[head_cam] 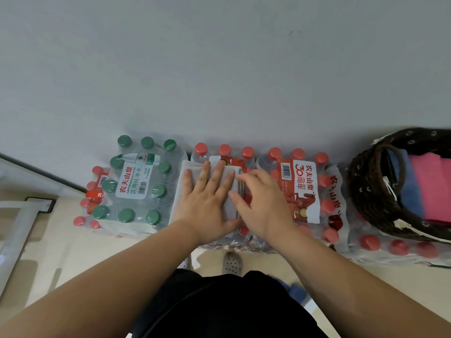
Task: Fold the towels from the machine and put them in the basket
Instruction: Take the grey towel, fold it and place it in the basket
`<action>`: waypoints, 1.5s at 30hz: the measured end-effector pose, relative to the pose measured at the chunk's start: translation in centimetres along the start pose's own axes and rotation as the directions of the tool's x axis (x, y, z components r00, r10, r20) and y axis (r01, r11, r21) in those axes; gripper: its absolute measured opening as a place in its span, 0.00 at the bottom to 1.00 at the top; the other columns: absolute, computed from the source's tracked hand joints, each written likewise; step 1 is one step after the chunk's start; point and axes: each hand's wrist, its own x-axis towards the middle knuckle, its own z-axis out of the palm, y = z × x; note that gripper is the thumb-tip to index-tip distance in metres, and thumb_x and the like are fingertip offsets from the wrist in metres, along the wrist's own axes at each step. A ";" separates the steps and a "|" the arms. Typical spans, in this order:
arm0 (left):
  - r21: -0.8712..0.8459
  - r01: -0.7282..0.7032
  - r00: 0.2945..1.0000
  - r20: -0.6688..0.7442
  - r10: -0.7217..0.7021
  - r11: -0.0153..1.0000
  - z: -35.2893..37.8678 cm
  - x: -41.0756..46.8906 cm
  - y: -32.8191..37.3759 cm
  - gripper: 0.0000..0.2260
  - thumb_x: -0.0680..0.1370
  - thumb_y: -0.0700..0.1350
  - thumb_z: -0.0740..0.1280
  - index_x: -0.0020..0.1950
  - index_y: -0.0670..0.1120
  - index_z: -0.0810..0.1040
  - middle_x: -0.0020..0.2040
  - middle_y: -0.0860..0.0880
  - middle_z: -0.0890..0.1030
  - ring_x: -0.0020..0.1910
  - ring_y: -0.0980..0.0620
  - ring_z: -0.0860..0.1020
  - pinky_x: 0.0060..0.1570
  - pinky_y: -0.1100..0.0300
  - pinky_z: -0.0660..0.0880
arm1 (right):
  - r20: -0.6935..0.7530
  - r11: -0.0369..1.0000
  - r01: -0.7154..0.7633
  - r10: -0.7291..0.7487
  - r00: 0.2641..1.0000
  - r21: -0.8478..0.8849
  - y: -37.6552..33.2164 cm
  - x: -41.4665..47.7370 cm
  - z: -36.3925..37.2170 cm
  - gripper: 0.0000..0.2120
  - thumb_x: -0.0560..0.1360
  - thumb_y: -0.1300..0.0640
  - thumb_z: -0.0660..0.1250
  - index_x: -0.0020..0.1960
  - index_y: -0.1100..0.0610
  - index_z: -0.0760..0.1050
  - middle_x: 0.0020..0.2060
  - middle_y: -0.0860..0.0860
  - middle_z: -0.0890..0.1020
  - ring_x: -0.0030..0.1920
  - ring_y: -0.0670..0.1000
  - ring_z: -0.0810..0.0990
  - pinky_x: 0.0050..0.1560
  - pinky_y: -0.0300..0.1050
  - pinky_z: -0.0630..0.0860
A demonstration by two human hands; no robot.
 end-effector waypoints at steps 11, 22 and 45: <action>-0.056 -0.036 0.999 0.037 0.038 0.998 -0.1 0.4 -0.7 0.49 0.70 0.74 0.48 0.80 0.46 0.35 0.80 0.46 0.33 0.78 0.45 0.31 0.74 0.35 0.33 | 0.469 0.875 0.219 0.010 0.883 -0.431 1.6 0.8 0.3 0.42 0.73 0.25 0.35 0.78 0.46 0.28 0.77 0.41 0.31 0.75 0.55 0.24 0.73 0.65 0.28; -0.657 0.365 0.849 -0.055 -0.525 0.660 -0.4 -4.5 -5.1 0.42 0.71 0.65 0.71 0.78 0.48 0.61 0.66 0.46 0.77 0.62 0.45 0.76 0.62 0.46 0.75 | 0.343 0.881 0.335 -0.217 0.914 -0.335 -1.7 5.8 0.2 0.37 0.76 0.31 0.58 0.80 0.44 0.53 0.79 0.53 0.57 0.79 0.57 0.54 0.76 0.59 0.59; -0.667 0.255 0.951 0.042 -0.305 0.700 -4.8 2.0 -5.9 0.23 0.70 0.44 0.75 0.64 0.54 0.77 0.51 0.55 0.78 0.47 0.54 0.76 0.44 0.65 0.69 | 0.123 0.808 0.048 0.031 0.992 -0.587 -0.6 -0.8 -1.5 0.32 0.76 0.30 0.49 0.62 0.51 0.77 0.52 0.49 0.76 0.55 0.54 0.71 0.55 0.54 0.68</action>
